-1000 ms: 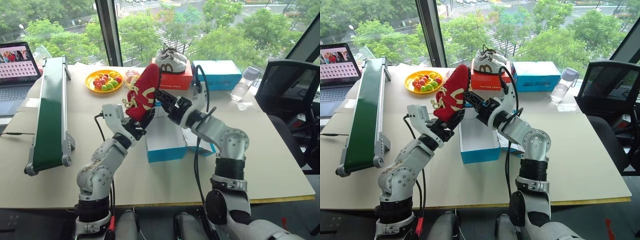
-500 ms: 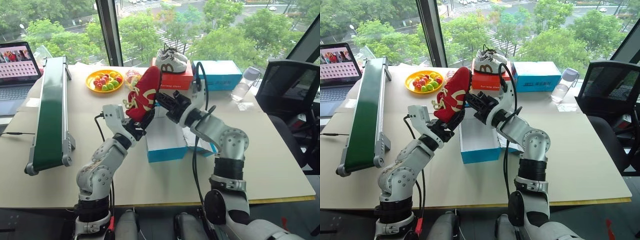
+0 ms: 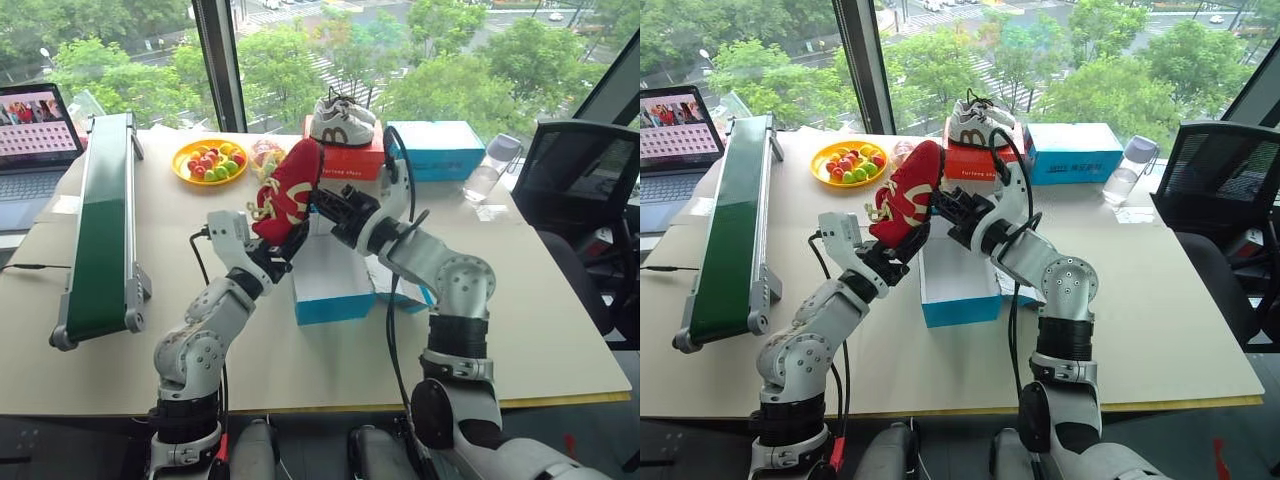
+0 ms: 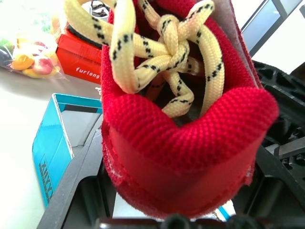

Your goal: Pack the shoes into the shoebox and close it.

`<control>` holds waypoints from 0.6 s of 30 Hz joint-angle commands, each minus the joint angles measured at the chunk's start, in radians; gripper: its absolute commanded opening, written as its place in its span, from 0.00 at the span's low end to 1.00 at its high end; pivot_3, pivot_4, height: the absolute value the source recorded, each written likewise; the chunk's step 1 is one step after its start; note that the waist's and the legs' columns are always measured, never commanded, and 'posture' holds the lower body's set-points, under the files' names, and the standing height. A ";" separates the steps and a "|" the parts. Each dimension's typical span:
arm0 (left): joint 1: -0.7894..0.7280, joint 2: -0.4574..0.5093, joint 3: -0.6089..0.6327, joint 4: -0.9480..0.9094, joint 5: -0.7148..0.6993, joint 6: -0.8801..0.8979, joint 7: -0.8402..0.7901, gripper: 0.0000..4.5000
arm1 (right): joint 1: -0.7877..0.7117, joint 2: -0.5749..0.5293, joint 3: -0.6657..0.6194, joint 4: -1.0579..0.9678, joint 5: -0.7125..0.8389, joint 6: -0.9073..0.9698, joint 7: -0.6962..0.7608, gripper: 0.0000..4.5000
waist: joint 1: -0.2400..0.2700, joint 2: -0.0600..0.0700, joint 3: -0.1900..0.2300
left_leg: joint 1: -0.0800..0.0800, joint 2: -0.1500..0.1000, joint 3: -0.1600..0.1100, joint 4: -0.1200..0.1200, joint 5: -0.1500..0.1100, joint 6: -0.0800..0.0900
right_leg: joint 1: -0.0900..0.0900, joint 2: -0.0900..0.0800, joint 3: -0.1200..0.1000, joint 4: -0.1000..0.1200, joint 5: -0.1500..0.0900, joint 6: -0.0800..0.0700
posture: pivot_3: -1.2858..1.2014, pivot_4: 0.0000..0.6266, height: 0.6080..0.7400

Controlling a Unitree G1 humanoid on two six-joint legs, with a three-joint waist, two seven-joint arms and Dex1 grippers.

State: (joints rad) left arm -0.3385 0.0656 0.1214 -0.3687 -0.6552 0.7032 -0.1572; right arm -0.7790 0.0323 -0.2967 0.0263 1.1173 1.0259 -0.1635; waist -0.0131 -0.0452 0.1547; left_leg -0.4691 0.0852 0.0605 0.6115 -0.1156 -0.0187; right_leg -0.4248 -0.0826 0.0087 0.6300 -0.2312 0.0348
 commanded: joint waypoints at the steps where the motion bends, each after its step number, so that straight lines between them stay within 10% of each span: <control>1: -0.007 -0.002 -0.077 -0.061 -0.035 0.017 -0.054 0.55 | -0.026 -0.016 -0.057 0.039 0.027 -0.010 -0.048 0.60 | -0.001 0.000 0.000 | 0.000 0.000 0.000 0.000 0.000 0.000 | 0.000 0.000 0.000 0.000 0.000 0.000 | 0.52 0.24 0.93; 6: -0.004 -0.001 -0.071 -0.066 -0.040 0.021 -0.049 0.55 | -0.038 -0.018 -0.097 0.089 0.059 -0.024 -0.080 0.97 | -0.001 0.000 0.000 | 0.000 0.000 0.000 0.000 0.000 0.000 | 0.000 0.000 0.000 0.000 0.000 0.000 | 0.52 0.24 0.93; 18: 0.019 0.031 -0.046 -0.063 -0.046 0.027 -0.050 0.55 | -0.045 0.001 -0.215 0.043 0.301 -0.121 -0.095 0.99 | 0.004 0.001 0.000 | 0.000 0.000 0.000 0.000 0.000 0.000 | 0.000 0.000 0.000 0.000 0.000 0.000 | 0.52 0.24 0.93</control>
State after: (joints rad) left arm -0.3254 0.0933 0.1026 -0.3882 -0.6743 0.7233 -0.1794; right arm -0.7866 0.0425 -0.4614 0.1259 1.3451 0.9664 -0.2628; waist -0.0089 -0.0447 0.1550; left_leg -0.4695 0.0850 0.0604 0.6114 -0.1156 -0.0186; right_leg -0.4243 -0.0826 0.0085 0.6294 -0.2313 0.0351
